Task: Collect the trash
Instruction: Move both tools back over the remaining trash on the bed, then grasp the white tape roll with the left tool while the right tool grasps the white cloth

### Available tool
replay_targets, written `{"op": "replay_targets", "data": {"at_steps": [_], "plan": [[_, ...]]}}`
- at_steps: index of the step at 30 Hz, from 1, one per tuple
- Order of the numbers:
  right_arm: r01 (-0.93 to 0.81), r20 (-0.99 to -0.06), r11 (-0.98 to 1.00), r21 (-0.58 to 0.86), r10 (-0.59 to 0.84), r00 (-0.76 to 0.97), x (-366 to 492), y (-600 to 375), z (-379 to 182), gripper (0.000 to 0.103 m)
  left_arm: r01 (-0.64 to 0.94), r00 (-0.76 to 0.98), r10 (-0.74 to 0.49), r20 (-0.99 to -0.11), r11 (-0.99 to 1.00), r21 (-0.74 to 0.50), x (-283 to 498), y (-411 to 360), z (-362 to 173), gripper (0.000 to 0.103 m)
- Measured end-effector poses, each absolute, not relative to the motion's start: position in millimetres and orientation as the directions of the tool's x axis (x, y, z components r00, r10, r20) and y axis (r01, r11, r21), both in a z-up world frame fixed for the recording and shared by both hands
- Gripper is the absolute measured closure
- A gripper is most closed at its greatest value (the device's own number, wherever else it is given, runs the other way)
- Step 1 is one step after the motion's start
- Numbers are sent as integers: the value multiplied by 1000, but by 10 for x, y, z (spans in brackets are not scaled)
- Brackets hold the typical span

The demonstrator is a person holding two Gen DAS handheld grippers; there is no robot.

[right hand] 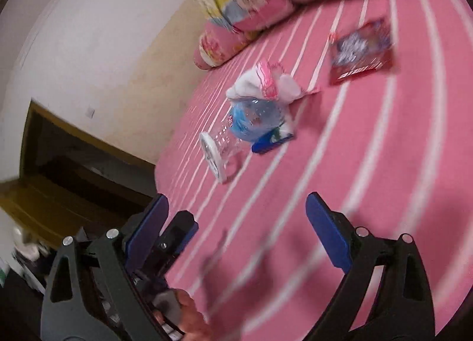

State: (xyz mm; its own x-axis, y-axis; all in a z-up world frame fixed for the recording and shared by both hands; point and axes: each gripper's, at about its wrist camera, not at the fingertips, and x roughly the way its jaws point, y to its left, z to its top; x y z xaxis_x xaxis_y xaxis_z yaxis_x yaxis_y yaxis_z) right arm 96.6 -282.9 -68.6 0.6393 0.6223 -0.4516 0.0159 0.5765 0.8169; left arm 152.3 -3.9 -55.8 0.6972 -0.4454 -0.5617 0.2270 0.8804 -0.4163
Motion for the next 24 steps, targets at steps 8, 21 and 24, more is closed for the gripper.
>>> {"op": "replay_targets", "data": {"at_steps": [8, 21, 24], "plan": [[39, -440, 526, 849, 665, 604, 1630, -2701, -836, 10, 268, 744, -356, -565, 934, -237, 2144, -48, -599, 12], [-160, -573, 955, 252, 280, 770, 1916, -2517, -225, 11, 355, 701, -304, -645, 933, -55, 2573, -192, -824, 12], [-167, -588, 955, 244, 282, 758, 2033, -2468, -300, 30, 355, 669, -338, -662, 928, -116, 2651, -124, -880, 15]]}}
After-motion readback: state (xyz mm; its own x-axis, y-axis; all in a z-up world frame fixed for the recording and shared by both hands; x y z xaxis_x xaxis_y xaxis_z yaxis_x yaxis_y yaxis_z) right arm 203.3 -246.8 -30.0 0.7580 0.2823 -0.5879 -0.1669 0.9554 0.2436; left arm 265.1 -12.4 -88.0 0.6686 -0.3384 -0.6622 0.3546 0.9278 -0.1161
